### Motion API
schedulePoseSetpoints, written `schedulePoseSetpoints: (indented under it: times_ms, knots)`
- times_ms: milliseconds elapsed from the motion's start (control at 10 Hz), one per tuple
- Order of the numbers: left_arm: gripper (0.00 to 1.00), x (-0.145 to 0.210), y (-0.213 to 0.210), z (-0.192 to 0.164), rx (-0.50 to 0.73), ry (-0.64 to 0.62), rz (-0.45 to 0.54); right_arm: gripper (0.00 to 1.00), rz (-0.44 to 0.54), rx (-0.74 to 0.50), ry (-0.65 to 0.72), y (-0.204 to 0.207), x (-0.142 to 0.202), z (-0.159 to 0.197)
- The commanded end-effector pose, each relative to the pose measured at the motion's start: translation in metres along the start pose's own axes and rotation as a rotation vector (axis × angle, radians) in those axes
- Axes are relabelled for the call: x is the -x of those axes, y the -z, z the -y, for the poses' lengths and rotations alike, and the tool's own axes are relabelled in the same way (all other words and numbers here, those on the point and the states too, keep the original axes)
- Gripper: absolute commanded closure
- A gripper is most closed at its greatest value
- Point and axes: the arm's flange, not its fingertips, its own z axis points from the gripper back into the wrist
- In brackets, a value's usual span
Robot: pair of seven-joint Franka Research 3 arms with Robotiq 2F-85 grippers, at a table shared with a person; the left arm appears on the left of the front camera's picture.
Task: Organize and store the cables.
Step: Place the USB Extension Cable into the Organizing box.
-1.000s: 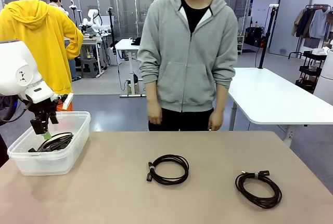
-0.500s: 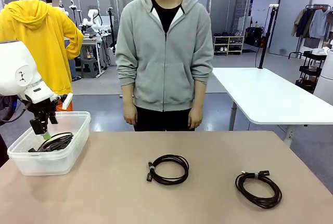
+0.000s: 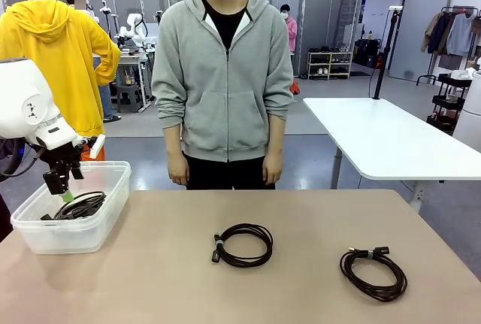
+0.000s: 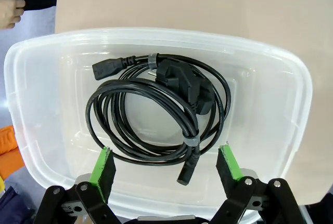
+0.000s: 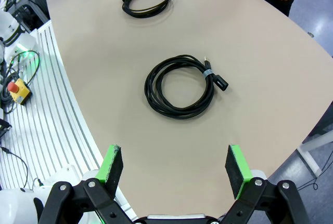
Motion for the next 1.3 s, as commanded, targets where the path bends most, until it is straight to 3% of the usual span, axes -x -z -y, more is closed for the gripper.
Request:
schedulePoseSetpoints:
  times_ms: [0,300,500,600,800,1100,1200]
  knots:
    - [0.02,0.002,0.001,-0.001,-0.007,-0.003,-0.001,0.0,0.019,-0.001,-0.017,0.0,0.001,0.0]
    - [0.02,0.0,0.0,0.0,0.0,0.0,0.0,0.0,0.019,-0.001,-0.017,0.0,0.001,0.0]
    - [0.01,-0.022,-0.043,0.02,-0.057,-0.192,-0.061,0.0,0.019,-0.001,-0.017,0.0,0.001,0.0]
    - [0.01,-0.038,-0.067,0.04,-0.039,-0.175,0.086,0.0,0.019,-0.001,-0.017,0.0,0.001,0.0]
    - [0.01,-0.052,-0.103,0.073,-0.004,-0.225,0.201,0.0,0.019,-0.001,-0.017,0.0,0.001,0.0]
    - [0.01,-0.054,-0.141,0.128,-0.076,-0.307,0.333,0.0,0.019,-0.001,-0.017,0.0,0.001,0.0]
    - [0.01,-0.05,-0.144,0.146,-0.049,-0.308,0.393,0.0,0.019,-0.001,-0.017,0.0,0.001,0.0]
